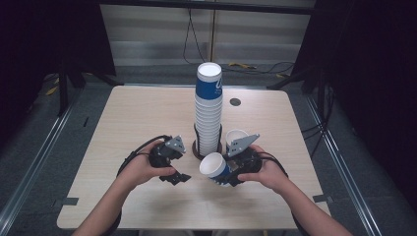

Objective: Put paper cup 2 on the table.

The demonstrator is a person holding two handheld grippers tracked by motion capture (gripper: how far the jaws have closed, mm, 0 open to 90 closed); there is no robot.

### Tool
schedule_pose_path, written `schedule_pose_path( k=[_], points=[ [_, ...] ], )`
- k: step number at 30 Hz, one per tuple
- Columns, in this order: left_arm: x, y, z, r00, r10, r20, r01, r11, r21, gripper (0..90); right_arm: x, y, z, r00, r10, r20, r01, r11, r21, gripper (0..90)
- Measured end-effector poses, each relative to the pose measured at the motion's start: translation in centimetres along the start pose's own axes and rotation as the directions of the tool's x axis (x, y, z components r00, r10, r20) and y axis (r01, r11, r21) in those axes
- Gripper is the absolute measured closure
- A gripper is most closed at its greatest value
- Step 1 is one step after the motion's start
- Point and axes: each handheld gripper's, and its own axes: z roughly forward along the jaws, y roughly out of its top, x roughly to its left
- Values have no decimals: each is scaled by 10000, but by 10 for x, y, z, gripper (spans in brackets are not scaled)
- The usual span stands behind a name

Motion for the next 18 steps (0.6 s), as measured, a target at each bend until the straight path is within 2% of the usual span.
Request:
schedule_pose_path(
  k=[8, 9, 10, 18],
  points=[
    [-1, -3, 2, 10000, 27, 23, -26, 10000, -89, 169, 1, -7, 6, 10000, 28, -74, -29, 9999, -155, 234],
    [0, -4, 1, 9999, 140, 24, -140, 9999, 10, 169, 1, -9, 7, 10000, -24, -23, 24, 9998, -176, 234],
    [-1, -4, 2, 10000, -34, 24, 34, 10000, -13, 169, 2, -10, 8, 10000, 13, -49, -14, 9998, -175, 233],
    [-1, -8, 1, 10000, 57, 48, -57, 9999, -147, 170, 2, -17, 8, 9999, 144, -44, -145, 9993, -337, 224]
  ],
)
